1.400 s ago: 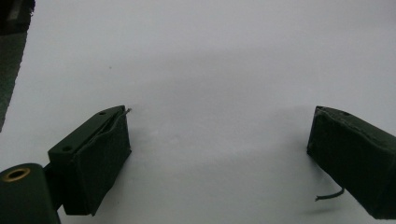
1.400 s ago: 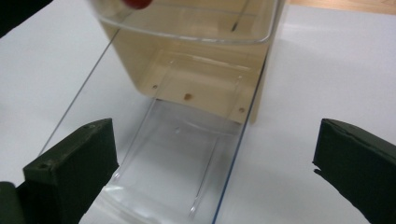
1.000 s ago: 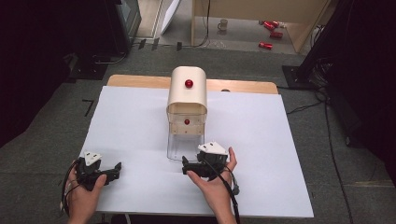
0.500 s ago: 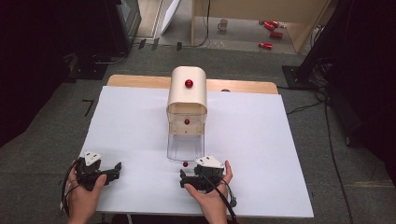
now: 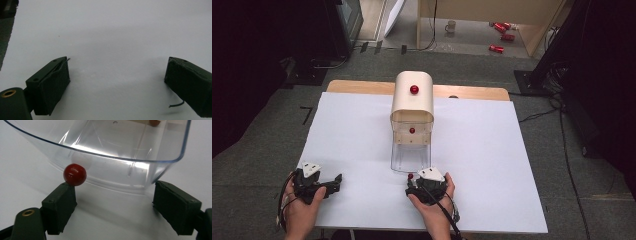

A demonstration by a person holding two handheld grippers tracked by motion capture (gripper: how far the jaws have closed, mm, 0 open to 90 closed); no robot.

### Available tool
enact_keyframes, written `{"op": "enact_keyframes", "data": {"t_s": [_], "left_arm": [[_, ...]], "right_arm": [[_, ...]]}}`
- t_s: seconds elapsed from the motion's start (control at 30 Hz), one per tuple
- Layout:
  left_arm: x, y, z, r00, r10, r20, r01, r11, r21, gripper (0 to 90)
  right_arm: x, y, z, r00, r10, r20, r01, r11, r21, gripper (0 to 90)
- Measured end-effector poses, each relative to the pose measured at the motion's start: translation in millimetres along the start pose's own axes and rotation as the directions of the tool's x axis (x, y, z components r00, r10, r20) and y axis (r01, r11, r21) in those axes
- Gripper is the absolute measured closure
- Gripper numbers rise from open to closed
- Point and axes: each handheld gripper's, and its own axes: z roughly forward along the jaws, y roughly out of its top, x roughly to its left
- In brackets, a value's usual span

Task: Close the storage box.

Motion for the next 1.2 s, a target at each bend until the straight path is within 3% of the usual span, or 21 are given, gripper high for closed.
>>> {"op": "enact_keyframes", "data": {"t_s": [0.27, 0.57, 1.2], "left_arm": [[0.0, 0.0, 0.0, 1.0, 0.0, 0.0, 0.0, 1.0, 0.0, 5.7], [-0.1, 0.0, 0.0, 1.0, 0.0, 0.0, 0.0, 1.0, 0.0, 5.7], [0.0, 0.1, 0.0, 1.0, 0.0, 0.0, 0.0, 1.0, 0.001, 5.7]], "right_arm": [[-1.1, 7.2, -5.0, 0.9999, 0.008, -0.013, -0.008, 1.0, -0.029, 19.0], [-6.3, 28.5, -9.0, 0.9999, -0.003, -0.015, 0.003, 0.999, -0.044, 18.8], [-26.0, 65.7, 30.5, 0.9988, 0.045, 0.021, -0.045, 0.999, -0.006, 8.6]]}}
